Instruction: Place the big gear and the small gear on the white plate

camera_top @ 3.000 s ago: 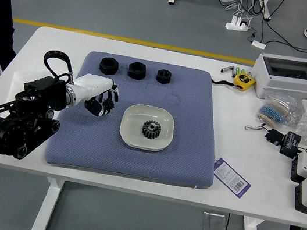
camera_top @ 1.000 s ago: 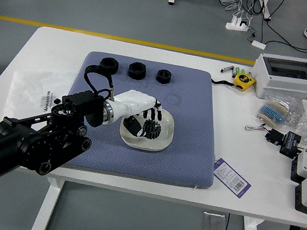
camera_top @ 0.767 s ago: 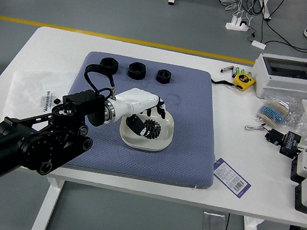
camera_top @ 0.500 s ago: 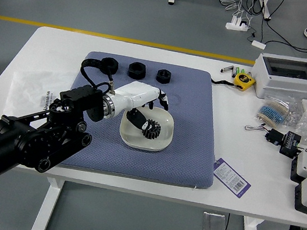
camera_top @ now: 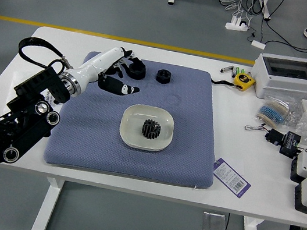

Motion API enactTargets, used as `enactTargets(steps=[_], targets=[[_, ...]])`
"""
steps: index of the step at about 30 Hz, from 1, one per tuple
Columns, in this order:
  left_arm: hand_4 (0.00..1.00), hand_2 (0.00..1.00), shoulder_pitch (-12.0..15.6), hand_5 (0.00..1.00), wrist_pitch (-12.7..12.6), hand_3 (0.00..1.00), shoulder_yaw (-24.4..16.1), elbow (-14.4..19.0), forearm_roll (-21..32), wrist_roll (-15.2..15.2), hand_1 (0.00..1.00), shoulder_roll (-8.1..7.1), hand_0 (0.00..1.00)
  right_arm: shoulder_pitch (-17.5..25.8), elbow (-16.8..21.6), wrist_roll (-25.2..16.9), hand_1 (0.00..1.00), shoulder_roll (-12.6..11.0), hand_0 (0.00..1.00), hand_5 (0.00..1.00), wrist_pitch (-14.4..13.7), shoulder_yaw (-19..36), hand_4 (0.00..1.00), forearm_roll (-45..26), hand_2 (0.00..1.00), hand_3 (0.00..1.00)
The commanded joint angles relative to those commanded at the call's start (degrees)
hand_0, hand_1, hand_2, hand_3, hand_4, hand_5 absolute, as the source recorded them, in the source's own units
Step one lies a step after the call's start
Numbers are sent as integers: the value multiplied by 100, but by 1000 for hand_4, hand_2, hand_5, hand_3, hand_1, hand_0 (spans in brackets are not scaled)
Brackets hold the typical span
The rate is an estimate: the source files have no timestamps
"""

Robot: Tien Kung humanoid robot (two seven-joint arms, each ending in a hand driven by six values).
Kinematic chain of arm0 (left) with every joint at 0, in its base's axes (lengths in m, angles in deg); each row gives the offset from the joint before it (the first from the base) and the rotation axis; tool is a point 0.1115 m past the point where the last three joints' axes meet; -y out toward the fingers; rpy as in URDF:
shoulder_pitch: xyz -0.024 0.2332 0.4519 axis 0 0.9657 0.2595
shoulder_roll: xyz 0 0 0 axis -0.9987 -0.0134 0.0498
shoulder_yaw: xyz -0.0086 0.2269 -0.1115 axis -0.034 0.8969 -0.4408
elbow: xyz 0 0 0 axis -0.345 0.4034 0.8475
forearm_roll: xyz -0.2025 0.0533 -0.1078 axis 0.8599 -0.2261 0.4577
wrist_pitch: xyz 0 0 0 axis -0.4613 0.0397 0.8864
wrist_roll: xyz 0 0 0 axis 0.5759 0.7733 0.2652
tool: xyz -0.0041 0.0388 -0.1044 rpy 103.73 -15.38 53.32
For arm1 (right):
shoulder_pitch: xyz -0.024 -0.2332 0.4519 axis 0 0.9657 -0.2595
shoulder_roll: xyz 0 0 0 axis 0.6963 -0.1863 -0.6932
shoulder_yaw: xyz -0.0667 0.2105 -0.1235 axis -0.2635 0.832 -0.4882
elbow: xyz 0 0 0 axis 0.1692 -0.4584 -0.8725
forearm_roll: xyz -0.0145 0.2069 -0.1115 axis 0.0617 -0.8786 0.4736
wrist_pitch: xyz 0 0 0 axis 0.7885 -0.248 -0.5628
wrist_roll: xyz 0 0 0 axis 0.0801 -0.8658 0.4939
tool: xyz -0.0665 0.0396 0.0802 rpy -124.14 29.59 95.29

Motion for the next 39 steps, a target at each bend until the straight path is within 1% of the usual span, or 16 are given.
enactTargets(steps=[2,3,8,9,14,15,20,21,24,26,27,31,32,33,38,39], targets=[[880,727,204,113,-103,648,-327,141,426,-18,567,-56,460,9,-2,-14,661,3,685,717,0,-18,804,-32,737,586],[891,742,282,121,-152,655,-441,196,620,-32,631,-88,527,12,-3,-18,660,5,684,719,-1,-23,804,-42,737,586],[891,742,761,121,-400,655,-964,522,1755,-132,631,-280,527,42,-9,-44,660,16,684,719,3,-58,804,-113,737,586],[903,802,895,127,-455,723,-1081,622,1963,-166,683,-336,605,46,-10,-47,660,18,684,717,5,-65,804,-125,737,586],[903,802,1361,127,-550,723,-1471,923,2856,-248,683,-449,605,56,-15,-51,660,23,684,717,16,-76,804,-133,737,586],[905,833,1506,125,-568,799,-1580,1012,3031,-293,711,-450,672,57,-16,-53,661,23,684,717,20,-80,803,-135,737,585],[905,833,2123,125,-549,799,-1960,1217,3902,-569,711,-292,672,65,-22,-63,661,36,684,717,24,-97,803,-164,737,585],[903,843,2230,209,-540,809,-2011,1227,4103,-618,747,-260,711,66,-23,-64,661,38,684,716,24,-99,801,-167,737,584],[903,843,2613,209,-570,809,-2227,1209,4601,-816,747,-105,711,73,-27,-70,661,49,684,716,23,-110,801,-188,737,584],[903,843,2815,209,-553,809,-2338,1211,4644,-849,747,-35,711,76,-30,-68,661,55,684,716,24,-110,801,-185,737,584],[915,843,2889,342,-533,810,-2386,1221,4621,-846,769,-6,748,77,-31,-66,659,57,684,715,25,-108,800,-180,737,583],[915,843,3168,342,-362,810,-2606,1318,4441,-779,769,130,748,79,-35,-59,659,67,684,715,33,-100,800,-157,737,583],[915,843,3196,342,-319,810,-2633,1341,4418,-758,769,151,748,78,-36,-55,659,69,684,715,36,-95,800,-145,737,583],[907,839,3205,429,-277,804,-2642,1360,4416,-740,765,159,754,77,-36,-51,660,70,682,715,37,-90,800,-133,737,583],[907,839,3169,429,-79,804,-2603,1468,4538,-690,765,151,754,64,-35,-39,660,72,682,715,42,-80,800,-88,737,583],[893,841,3157,664,-50,807,-2590,1488,4571,-685,767,148,767,63,-36,-39,660,72,683,716,42,-79,799,-91,737,583]])
